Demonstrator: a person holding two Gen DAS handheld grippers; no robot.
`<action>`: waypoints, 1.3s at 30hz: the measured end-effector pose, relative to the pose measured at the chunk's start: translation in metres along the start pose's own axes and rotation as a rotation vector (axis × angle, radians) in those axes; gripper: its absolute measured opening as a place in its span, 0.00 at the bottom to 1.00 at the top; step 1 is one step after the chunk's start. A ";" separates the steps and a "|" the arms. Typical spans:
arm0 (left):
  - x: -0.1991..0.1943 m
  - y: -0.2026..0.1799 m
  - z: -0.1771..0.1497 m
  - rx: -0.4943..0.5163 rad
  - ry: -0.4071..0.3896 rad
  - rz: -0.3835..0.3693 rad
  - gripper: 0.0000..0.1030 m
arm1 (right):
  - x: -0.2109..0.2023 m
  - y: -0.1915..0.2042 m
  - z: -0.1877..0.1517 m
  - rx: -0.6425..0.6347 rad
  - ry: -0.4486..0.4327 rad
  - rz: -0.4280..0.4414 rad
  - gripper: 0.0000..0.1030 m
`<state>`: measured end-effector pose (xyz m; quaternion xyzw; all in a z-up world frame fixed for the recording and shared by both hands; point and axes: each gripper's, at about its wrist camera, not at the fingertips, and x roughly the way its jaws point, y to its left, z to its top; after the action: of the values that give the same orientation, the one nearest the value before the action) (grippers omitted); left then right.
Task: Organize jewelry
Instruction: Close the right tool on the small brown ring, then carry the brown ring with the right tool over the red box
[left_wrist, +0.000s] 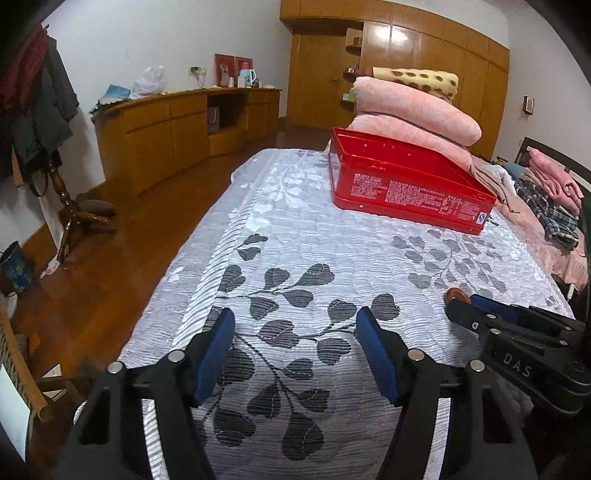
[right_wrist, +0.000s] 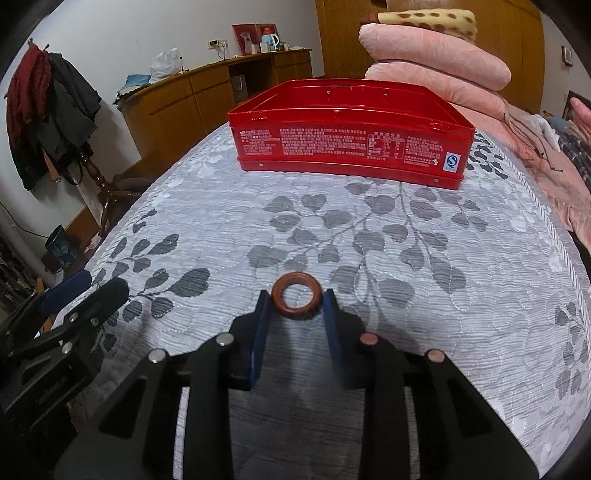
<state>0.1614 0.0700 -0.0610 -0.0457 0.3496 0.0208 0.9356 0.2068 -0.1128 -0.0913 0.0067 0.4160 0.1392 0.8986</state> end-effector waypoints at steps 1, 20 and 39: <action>-0.001 0.000 0.000 0.001 0.000 0.000 0.65 | -0.002 -0.002 0.000 0.005 -0.005 0.002 0.27; -0.004 -0.095 0.066 0.110 -0.095 -0.127 0.48 | -0.071 -0.096 0.057 0.113 -0.215 -0.085 0.27; 0.078 -0.099 0.182 0.070 -0.079 -0.136 0.17 | 0.002 -0.096 0.156 0.085 -0.182 -0.030 0.27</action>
<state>0.3460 -0.0099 0.0317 -0.0356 0.3090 -0.0533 0.9489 0.3486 -0.1886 -0.0032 0.0510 0.3380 0.1067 0.9337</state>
